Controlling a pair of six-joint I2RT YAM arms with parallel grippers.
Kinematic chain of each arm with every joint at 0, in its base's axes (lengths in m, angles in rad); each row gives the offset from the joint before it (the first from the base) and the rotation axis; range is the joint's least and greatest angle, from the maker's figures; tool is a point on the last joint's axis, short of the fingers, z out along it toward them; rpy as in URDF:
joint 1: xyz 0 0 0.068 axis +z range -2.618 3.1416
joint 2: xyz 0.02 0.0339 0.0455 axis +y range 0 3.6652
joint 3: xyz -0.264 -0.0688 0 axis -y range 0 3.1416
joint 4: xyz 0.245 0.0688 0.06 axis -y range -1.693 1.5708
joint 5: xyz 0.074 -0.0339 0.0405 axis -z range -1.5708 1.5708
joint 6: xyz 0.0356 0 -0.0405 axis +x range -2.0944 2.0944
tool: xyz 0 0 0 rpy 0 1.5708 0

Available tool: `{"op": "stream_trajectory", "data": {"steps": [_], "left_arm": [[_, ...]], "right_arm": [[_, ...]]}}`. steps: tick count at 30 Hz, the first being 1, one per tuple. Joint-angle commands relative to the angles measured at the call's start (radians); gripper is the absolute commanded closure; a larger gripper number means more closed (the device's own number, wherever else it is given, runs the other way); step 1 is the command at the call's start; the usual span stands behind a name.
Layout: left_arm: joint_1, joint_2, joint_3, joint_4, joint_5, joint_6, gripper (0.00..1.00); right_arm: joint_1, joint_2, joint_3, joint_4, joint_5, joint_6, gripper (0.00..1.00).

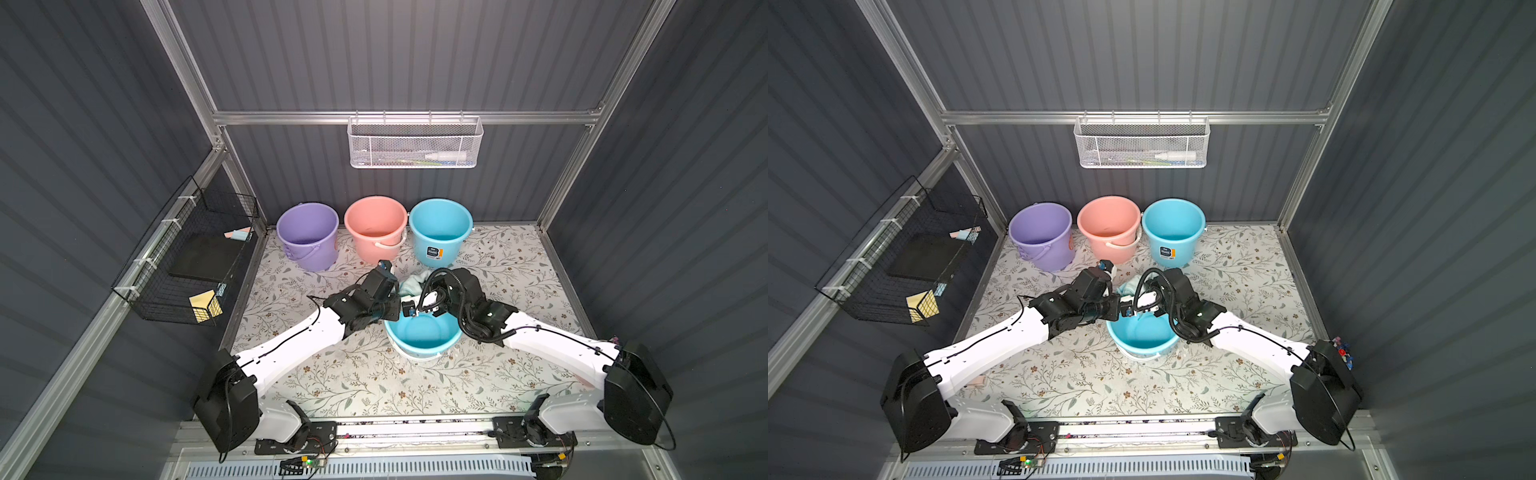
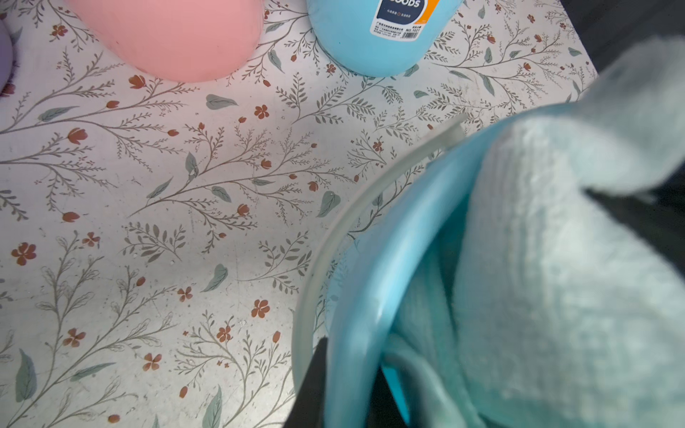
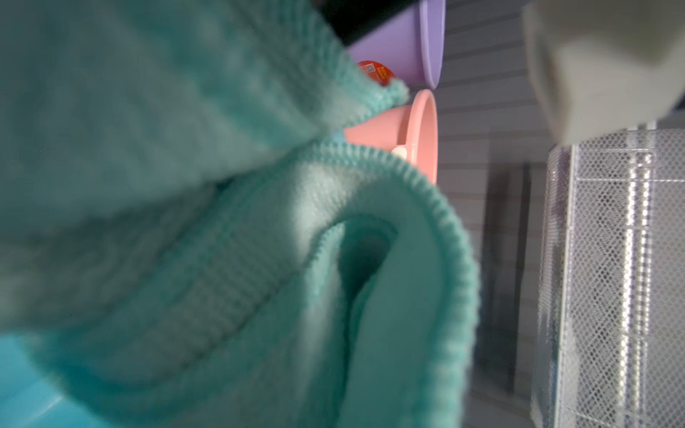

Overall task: Wipe the inside of the bucket with a cloth
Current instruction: Wipe the dirt from the inside of the bucket.

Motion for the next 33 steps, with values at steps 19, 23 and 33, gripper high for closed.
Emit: {"op": "stream_trajectory", "data": {"steps": [19, 23, 33], "left_arm": [[-0.035, -0.058, 0.065, 0.023, 0.012, 0.136, 1.00], [-0.035, -0.064, 0.065, 0.031, 0.012, 0.132, 1.00], [-0.035, -0.104, 0.046, 0.048, -0.041, 0.108, 1.00]], "right_arm": [[0.040, 0.204, 0.050, -0.188, 0.109, 0.076, 1.00], [0.043, 0.283, 0.084, -0.227, 0.068, 0.117, 1.00], [0.044, 0.380, 0.141, -0.321, 0.024, 0.242, 1.00]]}}
